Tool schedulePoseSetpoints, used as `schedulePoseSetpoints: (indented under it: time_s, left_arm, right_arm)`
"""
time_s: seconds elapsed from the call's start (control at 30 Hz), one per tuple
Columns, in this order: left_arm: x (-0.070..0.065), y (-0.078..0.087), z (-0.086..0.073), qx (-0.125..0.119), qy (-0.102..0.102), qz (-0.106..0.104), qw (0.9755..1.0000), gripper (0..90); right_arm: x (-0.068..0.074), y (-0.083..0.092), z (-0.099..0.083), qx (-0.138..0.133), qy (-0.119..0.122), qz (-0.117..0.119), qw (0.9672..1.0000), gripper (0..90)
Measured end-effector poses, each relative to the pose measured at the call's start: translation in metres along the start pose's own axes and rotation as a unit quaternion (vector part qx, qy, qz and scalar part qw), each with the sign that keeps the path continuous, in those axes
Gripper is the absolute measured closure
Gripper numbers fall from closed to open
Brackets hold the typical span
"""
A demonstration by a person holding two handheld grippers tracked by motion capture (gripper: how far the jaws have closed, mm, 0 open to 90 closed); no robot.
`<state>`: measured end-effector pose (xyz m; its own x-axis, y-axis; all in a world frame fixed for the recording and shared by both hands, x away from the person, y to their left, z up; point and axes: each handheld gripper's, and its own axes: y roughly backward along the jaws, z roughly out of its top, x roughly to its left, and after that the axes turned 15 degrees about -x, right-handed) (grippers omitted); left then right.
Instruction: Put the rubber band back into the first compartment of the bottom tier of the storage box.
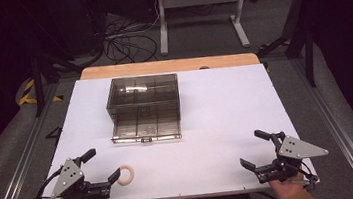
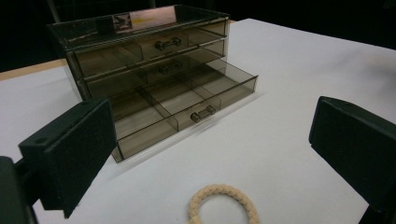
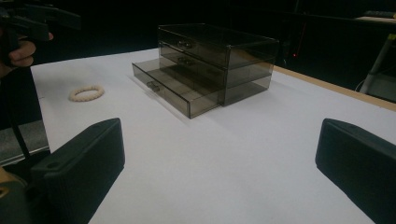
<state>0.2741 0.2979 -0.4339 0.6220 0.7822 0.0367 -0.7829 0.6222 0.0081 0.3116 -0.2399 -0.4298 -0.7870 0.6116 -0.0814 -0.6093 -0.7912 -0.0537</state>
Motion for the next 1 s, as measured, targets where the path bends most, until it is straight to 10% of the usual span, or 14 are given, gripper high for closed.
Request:
schedulePoseSetpoints:
  time_s: [1.0]
  left_arm:
    - [0.012, -0.017, 0.028, 0.02, 0.011, -0.02, 0.9995, 3.3]
  right_arm:
    - [0.001, -0.005, -0.003, 0.007, -0.005, 0.007, 0.9999, 2.1]
